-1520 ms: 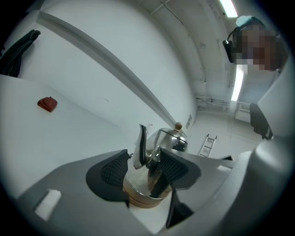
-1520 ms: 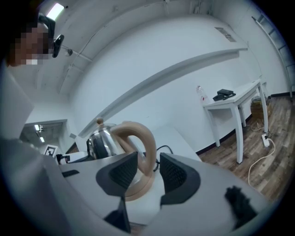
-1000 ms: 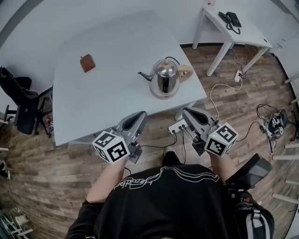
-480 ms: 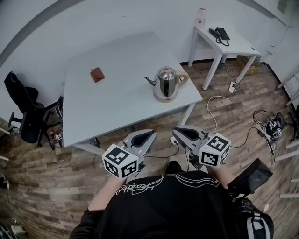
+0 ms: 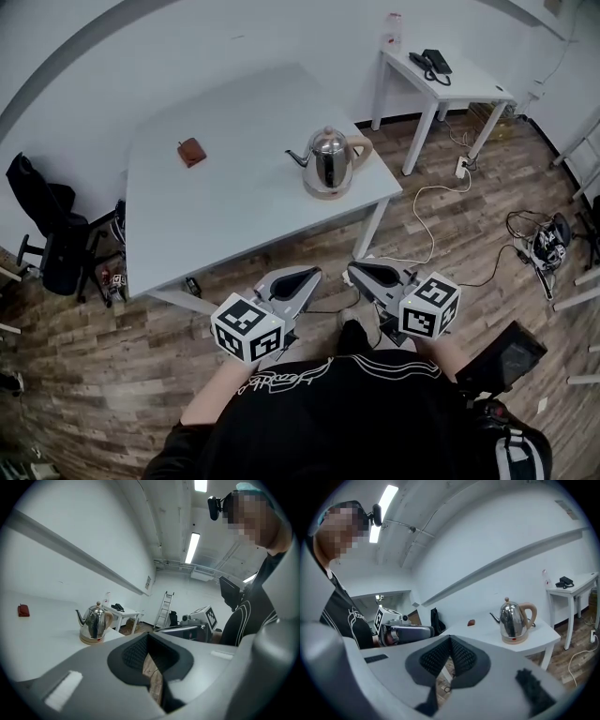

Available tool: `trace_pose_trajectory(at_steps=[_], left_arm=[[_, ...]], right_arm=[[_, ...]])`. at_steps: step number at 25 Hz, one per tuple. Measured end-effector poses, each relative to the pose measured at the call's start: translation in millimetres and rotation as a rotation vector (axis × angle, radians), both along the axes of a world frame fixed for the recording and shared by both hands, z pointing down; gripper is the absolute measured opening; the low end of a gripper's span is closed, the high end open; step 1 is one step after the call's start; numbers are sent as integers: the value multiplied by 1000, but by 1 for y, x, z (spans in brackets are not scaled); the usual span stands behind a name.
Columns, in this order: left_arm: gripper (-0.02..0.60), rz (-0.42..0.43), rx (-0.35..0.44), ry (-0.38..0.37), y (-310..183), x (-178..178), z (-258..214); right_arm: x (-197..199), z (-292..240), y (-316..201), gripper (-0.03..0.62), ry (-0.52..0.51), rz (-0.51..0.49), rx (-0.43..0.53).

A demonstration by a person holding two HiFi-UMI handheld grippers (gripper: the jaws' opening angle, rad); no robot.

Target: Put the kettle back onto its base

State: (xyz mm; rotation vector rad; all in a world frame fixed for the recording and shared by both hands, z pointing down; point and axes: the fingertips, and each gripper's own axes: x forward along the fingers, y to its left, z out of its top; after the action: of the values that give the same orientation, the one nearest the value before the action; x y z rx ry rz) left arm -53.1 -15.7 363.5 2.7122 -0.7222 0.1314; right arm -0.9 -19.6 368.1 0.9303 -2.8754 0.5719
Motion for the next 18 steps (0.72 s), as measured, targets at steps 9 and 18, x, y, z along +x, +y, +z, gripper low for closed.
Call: trace_pose_trajectory(at_steps=[9,18], left_arm=[[5,9,-13,-5,8,8,6],[6,-2,-26,-9,13,9,10]], right_arm=[[6,11,9,5,16,10,-23],[6,13,15,5,2,4,-23]])
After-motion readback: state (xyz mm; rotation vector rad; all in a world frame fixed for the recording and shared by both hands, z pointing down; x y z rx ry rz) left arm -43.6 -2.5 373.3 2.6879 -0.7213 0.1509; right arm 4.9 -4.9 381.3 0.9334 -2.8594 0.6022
